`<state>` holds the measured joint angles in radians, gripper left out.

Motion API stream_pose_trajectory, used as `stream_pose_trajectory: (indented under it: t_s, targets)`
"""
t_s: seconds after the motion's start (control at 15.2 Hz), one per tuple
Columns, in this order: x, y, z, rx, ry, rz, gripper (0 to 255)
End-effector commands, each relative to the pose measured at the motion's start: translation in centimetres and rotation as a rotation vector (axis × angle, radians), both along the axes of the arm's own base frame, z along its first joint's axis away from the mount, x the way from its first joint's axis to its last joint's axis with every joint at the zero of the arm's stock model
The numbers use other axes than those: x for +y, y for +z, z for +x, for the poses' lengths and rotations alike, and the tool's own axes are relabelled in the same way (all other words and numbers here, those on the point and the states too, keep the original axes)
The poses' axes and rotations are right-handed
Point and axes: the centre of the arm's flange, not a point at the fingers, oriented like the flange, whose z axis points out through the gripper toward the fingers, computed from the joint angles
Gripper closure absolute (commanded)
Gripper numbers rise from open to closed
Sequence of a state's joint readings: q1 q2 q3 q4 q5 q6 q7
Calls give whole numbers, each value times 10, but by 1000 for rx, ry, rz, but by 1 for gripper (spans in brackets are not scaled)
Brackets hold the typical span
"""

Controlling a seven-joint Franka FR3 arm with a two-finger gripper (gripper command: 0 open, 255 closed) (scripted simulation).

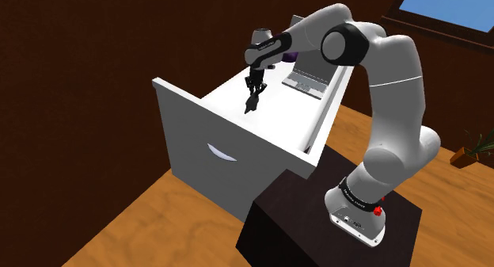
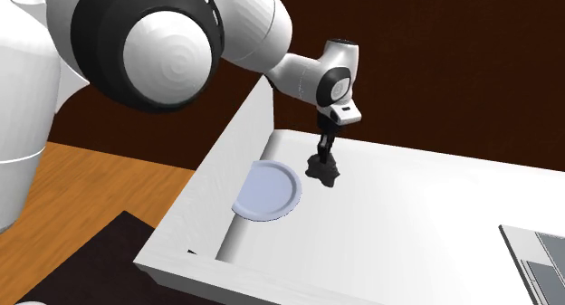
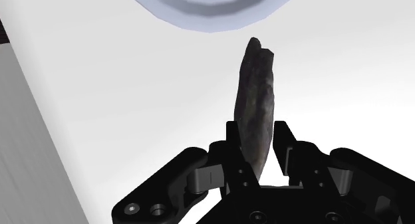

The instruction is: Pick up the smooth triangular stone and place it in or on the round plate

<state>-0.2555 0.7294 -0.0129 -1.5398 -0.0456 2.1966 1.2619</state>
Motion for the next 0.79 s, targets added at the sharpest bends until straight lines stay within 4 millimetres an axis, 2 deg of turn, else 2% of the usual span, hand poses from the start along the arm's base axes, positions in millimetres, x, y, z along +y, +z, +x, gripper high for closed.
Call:
stream_pose_trajectory:
  t_s: [0.0,0.73]
  targets:
    - [19,6,-5,0,0,0,255]
    - [156,37,-44,0,0,0,255]
